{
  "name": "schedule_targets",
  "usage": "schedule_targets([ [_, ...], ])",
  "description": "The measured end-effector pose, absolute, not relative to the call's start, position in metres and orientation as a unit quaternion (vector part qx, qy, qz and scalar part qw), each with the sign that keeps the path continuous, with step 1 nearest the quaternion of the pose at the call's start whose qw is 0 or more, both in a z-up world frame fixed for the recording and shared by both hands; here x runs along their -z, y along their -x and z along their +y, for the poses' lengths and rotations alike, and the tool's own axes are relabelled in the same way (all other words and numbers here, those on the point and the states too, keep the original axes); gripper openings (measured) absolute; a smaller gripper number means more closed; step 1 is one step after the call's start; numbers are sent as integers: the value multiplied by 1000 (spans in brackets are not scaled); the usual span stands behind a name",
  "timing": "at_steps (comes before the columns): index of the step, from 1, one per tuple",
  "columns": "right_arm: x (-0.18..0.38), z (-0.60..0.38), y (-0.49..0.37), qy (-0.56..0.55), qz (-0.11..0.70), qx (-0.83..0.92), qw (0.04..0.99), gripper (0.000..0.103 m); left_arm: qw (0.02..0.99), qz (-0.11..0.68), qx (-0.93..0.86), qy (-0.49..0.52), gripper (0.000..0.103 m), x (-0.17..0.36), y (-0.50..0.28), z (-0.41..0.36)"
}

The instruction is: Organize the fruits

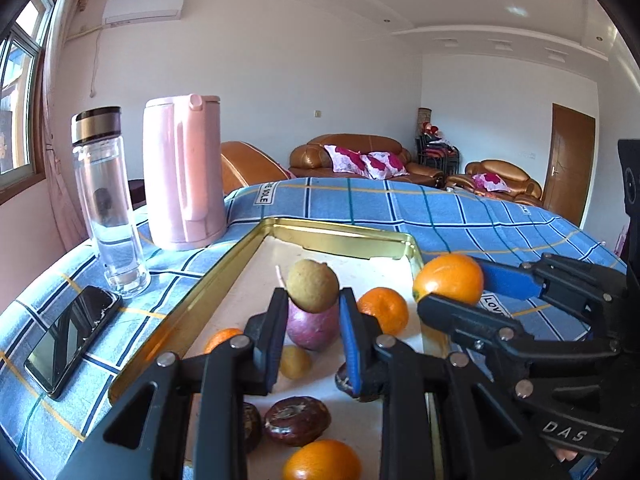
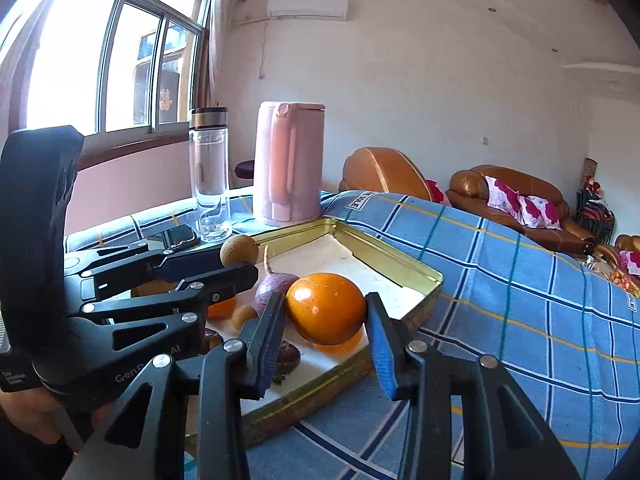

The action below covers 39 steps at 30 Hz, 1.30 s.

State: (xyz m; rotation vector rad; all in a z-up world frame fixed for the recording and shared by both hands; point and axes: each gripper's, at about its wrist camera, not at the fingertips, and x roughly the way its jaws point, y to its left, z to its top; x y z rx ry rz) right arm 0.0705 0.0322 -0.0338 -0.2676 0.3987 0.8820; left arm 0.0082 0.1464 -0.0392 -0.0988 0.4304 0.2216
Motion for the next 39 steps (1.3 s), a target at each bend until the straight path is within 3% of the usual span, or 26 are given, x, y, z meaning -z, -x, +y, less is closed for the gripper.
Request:
schedule_targets([
  [8,52,62,-69,161,233,-449,847,43,963,229,-125,68,27,49,-5,168],
  [10,53,64,-66,169,229,-446,849,49,963,227,-129,68,28,50,-4,169],
  [12,52,63,-64,169,228,-449,847,65,963,226,-127,68,30,49,-3,169],
  [13,52,61,-63,166,224,-448,849,66,964,226,-126,67,30,48,-2,168],
  [15,50,57,-62,162,222,-446,852,66,964,222,-129,62,34,46,0,165],
  [18,49,51,-59,158,218,-438,858,66,967,210,-134,58,53,40,5,161],
  [30,34,20,-58,146,199,-396,884,69,972,188,-136,42,74,24,14,147],
  [35,23,0,-60,133,182,-365,903,74,974,176,-139,38,91,18,19,141],
  [39,14,-17,-58,118,167,-344,917,79,976,168,-138,36,95,15,22,136],
])
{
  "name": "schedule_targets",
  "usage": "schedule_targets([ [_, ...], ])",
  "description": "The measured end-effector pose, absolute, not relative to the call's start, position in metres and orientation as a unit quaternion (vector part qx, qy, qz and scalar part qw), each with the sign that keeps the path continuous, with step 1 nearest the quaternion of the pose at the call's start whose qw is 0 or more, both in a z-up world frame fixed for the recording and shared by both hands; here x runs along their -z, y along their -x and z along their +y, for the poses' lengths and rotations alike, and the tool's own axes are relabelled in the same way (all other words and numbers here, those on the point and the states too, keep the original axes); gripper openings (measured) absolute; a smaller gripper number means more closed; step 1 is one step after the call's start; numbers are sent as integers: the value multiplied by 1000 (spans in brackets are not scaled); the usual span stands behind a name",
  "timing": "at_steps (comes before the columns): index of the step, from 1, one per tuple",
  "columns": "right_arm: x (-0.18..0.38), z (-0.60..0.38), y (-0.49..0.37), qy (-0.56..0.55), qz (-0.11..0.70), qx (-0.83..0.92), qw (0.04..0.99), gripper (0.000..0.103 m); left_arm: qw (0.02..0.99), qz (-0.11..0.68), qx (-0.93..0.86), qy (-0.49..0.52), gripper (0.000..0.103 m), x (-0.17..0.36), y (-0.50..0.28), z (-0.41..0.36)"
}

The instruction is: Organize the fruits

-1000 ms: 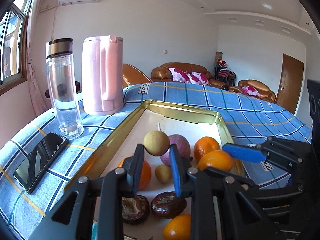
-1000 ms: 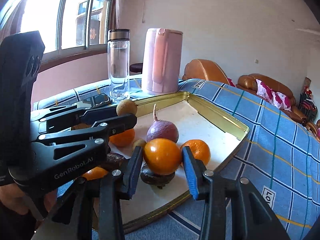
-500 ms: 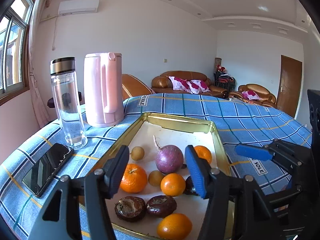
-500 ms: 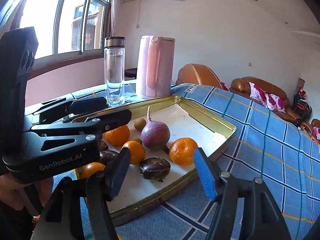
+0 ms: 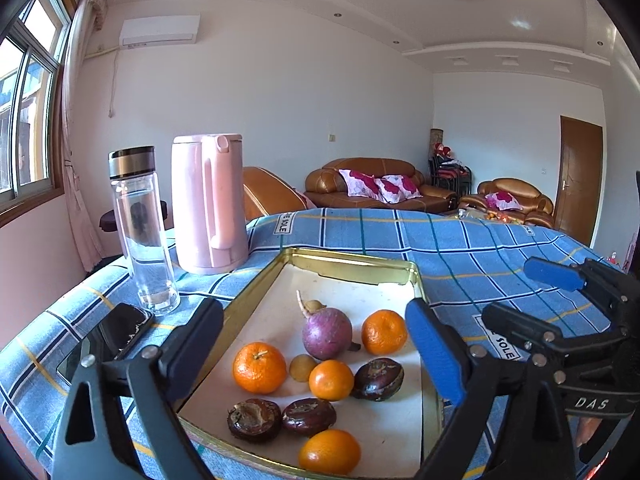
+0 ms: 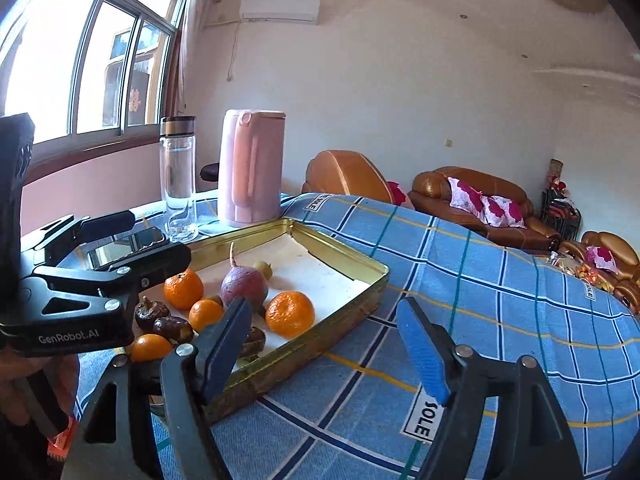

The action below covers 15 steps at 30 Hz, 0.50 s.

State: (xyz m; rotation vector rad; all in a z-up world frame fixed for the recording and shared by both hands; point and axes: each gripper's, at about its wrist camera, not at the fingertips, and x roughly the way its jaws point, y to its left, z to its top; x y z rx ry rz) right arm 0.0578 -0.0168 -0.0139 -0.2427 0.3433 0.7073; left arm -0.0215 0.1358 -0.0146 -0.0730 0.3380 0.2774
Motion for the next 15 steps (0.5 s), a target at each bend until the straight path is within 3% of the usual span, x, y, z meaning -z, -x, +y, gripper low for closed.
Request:
schedule_targets([
  [5,6,-33,-52,106,153,-328,926,80,977,159,-137,30,101,9,26,129],
  [15,-1,-51,-38,102,135,-310,936,82,980,150,-130,15,103,1,30,114],
])
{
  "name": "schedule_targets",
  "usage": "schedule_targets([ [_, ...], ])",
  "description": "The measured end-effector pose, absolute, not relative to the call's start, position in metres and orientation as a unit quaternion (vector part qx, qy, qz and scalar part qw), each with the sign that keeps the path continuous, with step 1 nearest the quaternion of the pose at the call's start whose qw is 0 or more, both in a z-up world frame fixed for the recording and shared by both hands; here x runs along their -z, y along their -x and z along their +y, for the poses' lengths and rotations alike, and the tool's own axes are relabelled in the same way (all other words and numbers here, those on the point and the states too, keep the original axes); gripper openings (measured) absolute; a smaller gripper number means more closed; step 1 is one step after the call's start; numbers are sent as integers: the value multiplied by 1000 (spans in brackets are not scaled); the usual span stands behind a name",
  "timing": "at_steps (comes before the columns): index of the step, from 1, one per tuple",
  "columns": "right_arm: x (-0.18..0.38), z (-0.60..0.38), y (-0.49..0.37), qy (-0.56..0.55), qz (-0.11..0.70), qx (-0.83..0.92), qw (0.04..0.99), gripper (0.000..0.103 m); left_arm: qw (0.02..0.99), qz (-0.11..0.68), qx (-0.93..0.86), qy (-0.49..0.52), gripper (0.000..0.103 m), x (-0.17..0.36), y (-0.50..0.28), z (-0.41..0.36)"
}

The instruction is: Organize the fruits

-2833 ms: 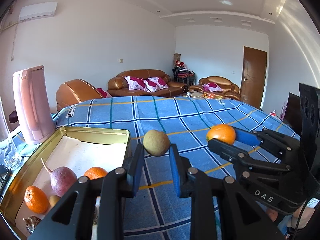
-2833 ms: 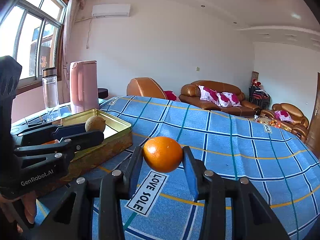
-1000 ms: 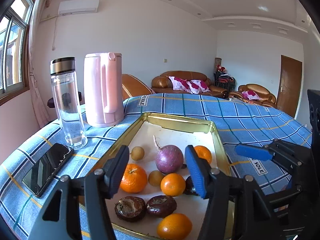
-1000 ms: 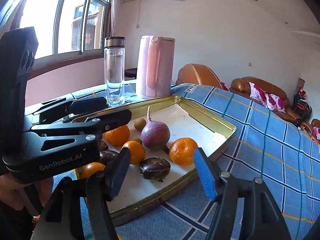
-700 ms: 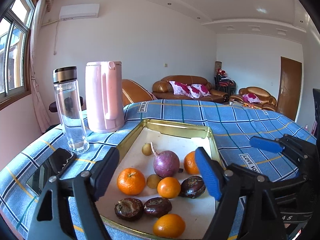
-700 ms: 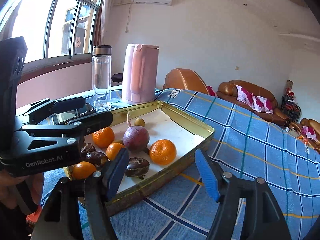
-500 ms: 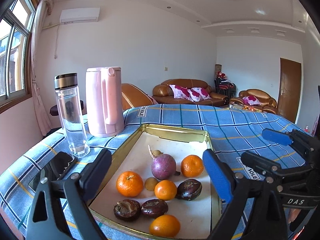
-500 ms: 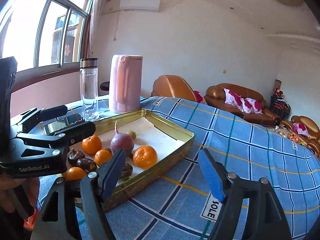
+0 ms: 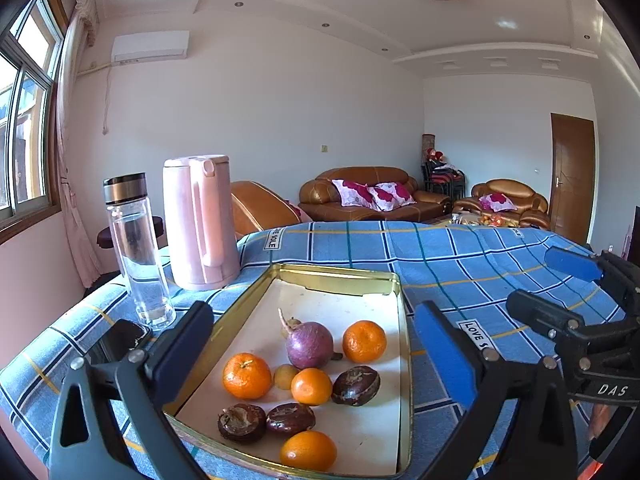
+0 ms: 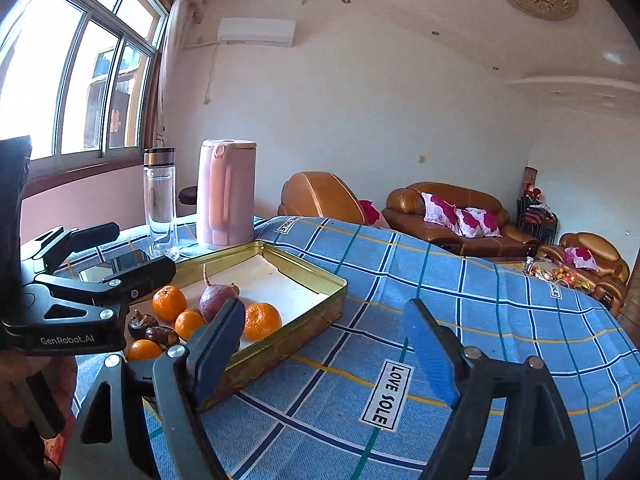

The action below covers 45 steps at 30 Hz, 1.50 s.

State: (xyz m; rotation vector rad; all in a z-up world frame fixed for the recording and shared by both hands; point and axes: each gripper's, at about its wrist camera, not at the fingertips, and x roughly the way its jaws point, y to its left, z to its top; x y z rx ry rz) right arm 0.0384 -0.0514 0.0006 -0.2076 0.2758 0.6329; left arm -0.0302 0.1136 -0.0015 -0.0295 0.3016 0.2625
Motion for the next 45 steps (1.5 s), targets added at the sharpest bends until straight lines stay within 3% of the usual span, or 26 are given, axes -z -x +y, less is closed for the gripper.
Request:
schedule_targets([
  [9,-8,-63,-31,91,117,-297,943,87,981,147,-127,10,103,-1,33,108],
  [45,-7,-93,-28,80,110,-275,952,88,982,152,-111,-18,103,-7,29,83],
])
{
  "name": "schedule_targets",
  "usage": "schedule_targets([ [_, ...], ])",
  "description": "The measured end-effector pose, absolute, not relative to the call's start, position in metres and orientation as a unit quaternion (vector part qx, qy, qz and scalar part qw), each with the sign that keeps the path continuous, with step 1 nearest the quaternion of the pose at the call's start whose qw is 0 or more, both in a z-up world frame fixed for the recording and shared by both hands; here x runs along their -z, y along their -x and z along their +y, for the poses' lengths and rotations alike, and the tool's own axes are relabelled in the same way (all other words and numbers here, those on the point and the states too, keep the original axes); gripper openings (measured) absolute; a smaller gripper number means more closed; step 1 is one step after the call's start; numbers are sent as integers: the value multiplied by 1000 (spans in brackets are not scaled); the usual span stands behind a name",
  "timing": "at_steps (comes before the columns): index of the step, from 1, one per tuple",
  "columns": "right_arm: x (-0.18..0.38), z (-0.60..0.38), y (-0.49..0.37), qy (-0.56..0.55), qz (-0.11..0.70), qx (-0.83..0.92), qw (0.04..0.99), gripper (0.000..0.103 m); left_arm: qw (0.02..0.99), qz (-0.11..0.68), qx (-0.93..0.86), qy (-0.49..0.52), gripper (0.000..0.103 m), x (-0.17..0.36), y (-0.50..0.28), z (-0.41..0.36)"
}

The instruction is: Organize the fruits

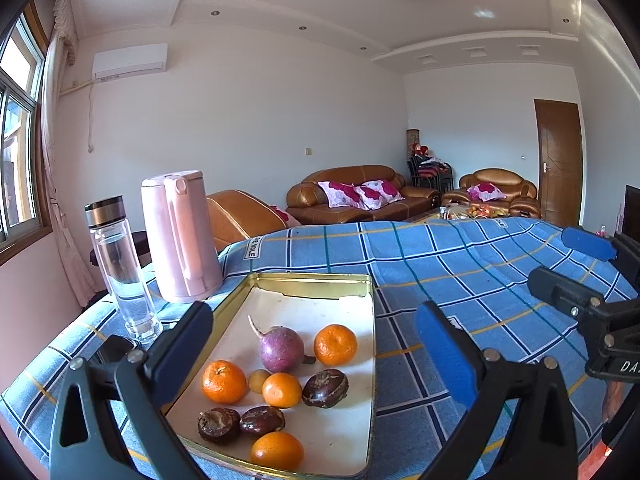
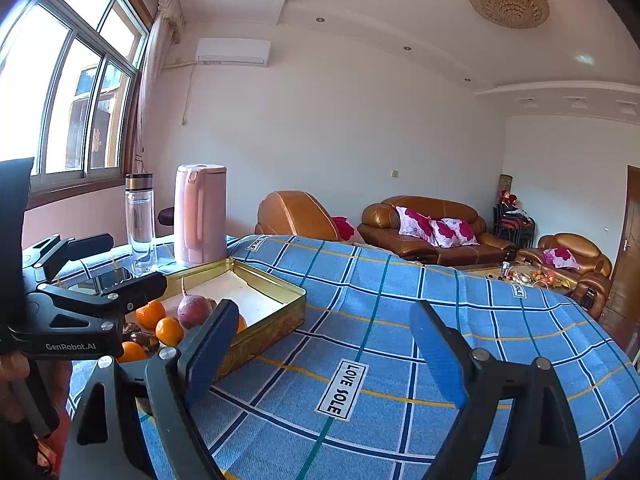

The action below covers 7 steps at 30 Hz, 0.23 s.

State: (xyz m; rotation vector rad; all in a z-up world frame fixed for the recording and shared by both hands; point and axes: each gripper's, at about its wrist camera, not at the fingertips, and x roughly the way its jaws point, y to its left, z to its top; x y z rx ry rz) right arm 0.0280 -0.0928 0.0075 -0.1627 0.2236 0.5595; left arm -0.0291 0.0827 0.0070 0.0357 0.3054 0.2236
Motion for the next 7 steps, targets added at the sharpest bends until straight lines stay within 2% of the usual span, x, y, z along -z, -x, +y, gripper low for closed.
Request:
schedule_targets([
  [7,-2,-94,-29,83,117,-275,951,88,982,155,-106,-25,103,-6,28,78],
])
